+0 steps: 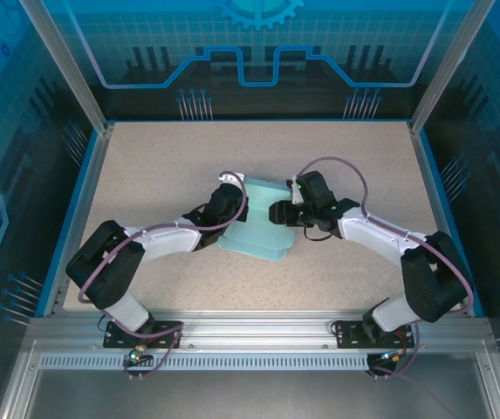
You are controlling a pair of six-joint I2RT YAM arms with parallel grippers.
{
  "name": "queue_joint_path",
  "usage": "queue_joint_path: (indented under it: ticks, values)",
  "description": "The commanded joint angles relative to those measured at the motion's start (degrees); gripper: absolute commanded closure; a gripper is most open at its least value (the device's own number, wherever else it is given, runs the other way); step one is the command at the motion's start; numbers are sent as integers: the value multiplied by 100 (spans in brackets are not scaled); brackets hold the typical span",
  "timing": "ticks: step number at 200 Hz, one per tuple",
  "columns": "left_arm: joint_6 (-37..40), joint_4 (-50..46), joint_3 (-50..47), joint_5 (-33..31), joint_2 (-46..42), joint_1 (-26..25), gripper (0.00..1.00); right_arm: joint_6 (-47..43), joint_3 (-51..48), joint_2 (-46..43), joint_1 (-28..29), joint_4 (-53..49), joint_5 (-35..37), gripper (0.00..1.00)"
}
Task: Fold the paper box
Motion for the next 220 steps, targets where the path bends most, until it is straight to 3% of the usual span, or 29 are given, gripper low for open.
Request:
queue_joint_path:
  ticks: [1, 91, 169, 220]
  values:
    - [-29, 263, 92, 77, -210, -41, 94, -67, 197, 141, 136, 182, -128, 48]
    - [-144, 221, 75, 7, -123, 67, 94, -914, 297, -719, -78, -1188, 475, 41]
    - [-205, 128, 77, 82, -190, 284, 94, -1874, 991, -1138, -282, -2358, 304, 39]
    - [-310, 61, -16, 195, -335, 449, 94, -2383, 1220, -1453, -853, -2792, 318, 38]
